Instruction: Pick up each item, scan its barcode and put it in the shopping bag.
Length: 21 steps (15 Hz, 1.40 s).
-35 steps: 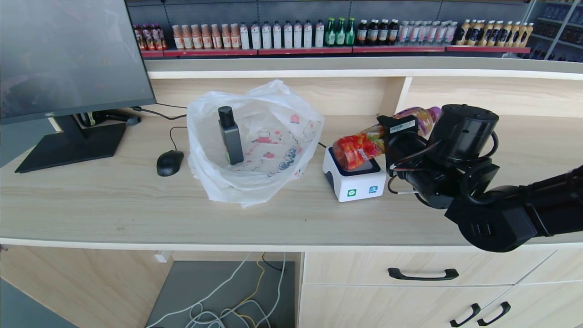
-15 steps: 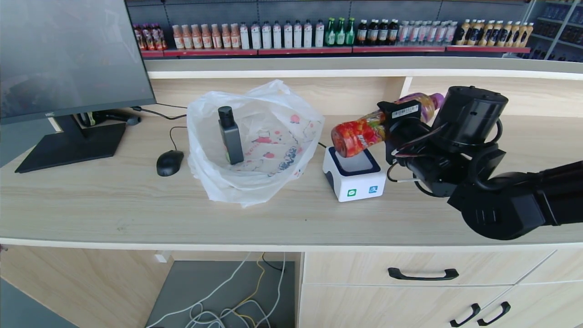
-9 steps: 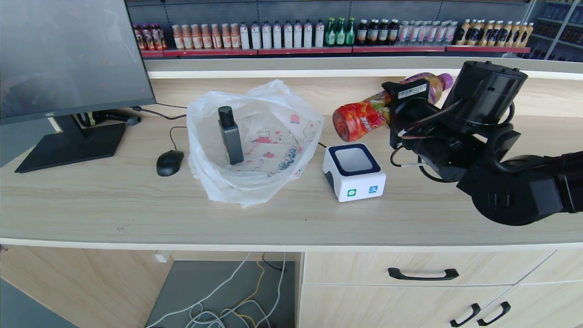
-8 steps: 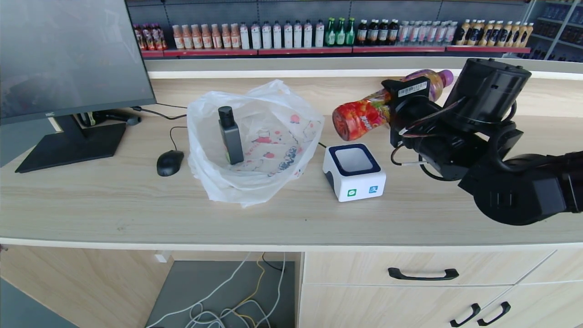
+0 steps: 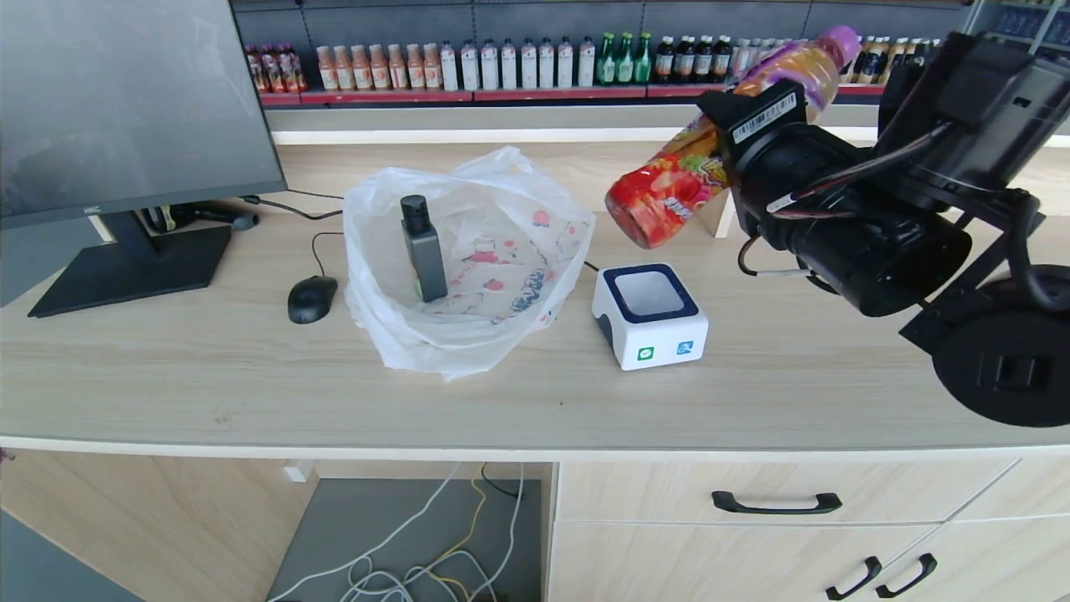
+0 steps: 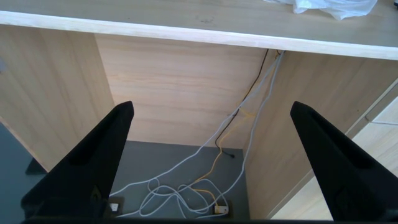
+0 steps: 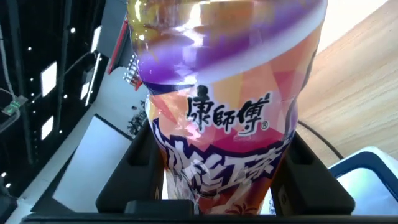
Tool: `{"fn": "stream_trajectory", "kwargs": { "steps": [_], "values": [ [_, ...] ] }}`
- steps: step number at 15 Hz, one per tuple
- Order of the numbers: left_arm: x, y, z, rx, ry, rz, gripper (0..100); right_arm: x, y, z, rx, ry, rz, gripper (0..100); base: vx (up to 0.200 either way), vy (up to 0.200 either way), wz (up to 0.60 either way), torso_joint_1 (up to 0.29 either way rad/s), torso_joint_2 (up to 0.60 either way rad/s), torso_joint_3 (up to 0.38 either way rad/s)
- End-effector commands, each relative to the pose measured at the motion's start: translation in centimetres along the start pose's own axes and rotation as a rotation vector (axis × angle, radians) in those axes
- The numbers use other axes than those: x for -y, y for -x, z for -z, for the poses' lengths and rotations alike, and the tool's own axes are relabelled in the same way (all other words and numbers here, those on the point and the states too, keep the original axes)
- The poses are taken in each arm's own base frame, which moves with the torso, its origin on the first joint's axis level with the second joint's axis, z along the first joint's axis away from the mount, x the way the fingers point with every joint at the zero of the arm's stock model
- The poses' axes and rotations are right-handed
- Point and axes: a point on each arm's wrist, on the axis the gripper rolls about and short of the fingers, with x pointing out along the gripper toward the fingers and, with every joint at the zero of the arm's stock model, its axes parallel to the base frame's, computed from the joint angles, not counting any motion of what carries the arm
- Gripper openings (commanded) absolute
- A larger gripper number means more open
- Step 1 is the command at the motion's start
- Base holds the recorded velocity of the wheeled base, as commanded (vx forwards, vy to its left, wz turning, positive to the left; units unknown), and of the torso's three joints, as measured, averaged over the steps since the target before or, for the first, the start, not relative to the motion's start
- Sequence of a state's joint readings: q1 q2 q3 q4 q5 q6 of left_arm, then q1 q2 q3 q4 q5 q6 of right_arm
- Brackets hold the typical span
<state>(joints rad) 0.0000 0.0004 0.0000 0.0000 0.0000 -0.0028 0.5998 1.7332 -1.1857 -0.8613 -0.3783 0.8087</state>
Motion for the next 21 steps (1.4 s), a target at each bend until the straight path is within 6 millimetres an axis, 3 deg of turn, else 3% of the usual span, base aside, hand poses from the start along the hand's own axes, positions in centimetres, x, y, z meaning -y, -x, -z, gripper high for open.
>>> {"fn": "stream_trajectory", "kwargs": {
  "steps": [1,7,12,21],
  "values": [
    [0.0,0.0,0.0,0.000,0.000,0.002,100,-1.1,0.8,-0.4,0.012,0.041,-0.041,0,0.000,0.000,0.00,0.000,0.00,0.000],
    [0.0,0.0,0.0,0.000,0.000,0.002,100,-0.5,2.4,1.2,0.081,0.350,-0.126,0,0.000,0.000,0.00,0.000,0.00,0.000],
    [0.0,0.0,0.0,0.000,0.000,0.000,100,0.9,2.1,3.3,0.136,0.627,-0.327,0,0.000,0.000,0.00,0.000,0.00,0.000],
    [0.0,0.0,0.0,0.000,0.000,0.002,100,0.3,2.4,4.8,0.169,0.698,-0.388,0,0.000,0.000,0.00,0.000,0.00,0.000]
  ]
}}
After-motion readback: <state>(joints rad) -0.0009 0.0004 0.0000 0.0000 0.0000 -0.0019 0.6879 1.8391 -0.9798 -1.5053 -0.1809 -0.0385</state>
